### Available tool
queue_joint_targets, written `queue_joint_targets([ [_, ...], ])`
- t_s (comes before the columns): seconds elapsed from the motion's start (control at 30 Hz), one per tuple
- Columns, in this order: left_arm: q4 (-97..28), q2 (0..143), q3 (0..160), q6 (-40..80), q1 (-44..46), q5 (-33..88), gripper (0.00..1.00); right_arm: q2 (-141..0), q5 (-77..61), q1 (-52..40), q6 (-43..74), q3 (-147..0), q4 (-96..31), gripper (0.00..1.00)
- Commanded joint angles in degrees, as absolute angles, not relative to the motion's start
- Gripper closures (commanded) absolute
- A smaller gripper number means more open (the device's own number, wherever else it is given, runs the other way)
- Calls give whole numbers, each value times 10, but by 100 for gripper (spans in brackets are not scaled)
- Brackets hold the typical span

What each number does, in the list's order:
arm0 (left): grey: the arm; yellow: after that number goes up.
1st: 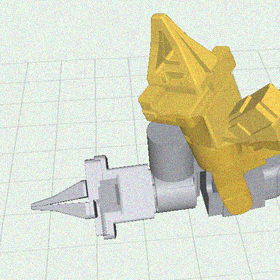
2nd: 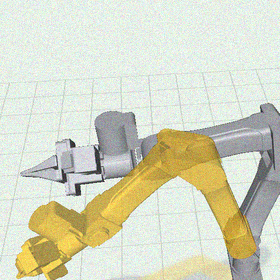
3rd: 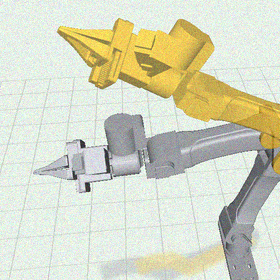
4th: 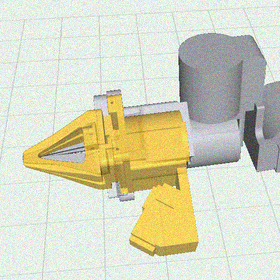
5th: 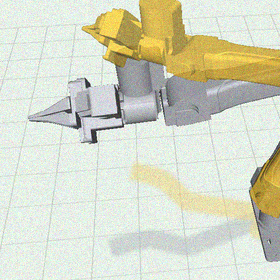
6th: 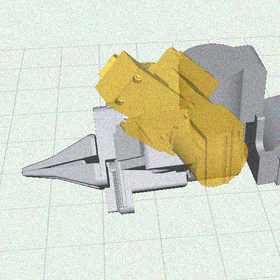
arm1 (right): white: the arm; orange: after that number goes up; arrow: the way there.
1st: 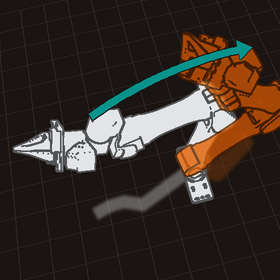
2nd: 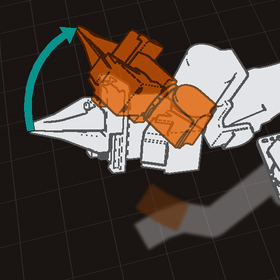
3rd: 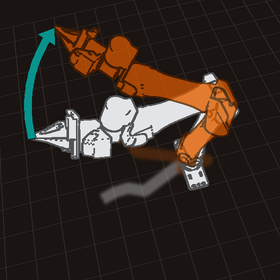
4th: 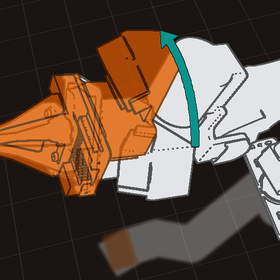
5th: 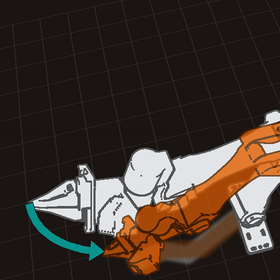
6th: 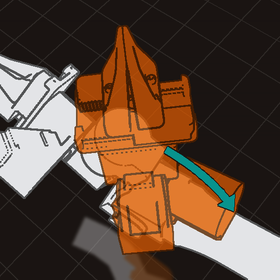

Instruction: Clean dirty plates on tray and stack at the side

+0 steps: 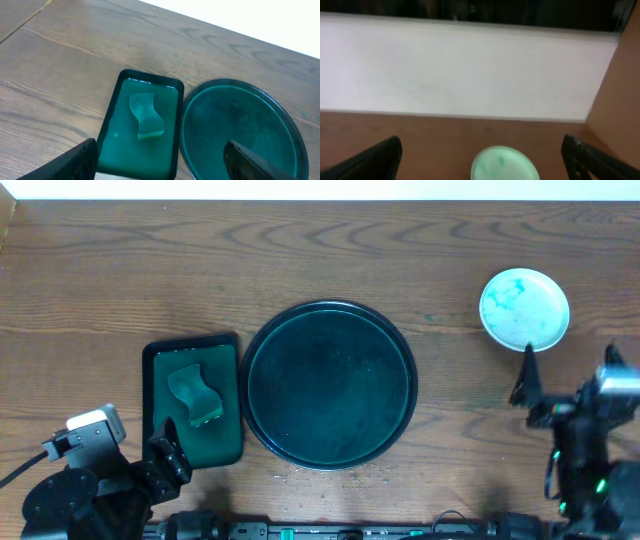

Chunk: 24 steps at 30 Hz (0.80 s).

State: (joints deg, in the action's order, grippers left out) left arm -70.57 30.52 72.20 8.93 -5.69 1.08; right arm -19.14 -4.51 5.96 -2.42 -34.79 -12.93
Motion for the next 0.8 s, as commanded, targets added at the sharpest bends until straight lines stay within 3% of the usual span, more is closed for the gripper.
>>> queue_joint_targets([
  [0.0, -707, 306, 729, 80, -57, 4, 20, -116, -36, 32, -17, -277, -93, 1],
  [0.27, -707, 306, 729, 79, -57, 4, 20, -8, 25, -36, -1, -178, -57, 1],
  [0.77, -707, 306, 729, 79, -57, 4, 20, -3, 10, -25, 100, -36, 78, 1],
])
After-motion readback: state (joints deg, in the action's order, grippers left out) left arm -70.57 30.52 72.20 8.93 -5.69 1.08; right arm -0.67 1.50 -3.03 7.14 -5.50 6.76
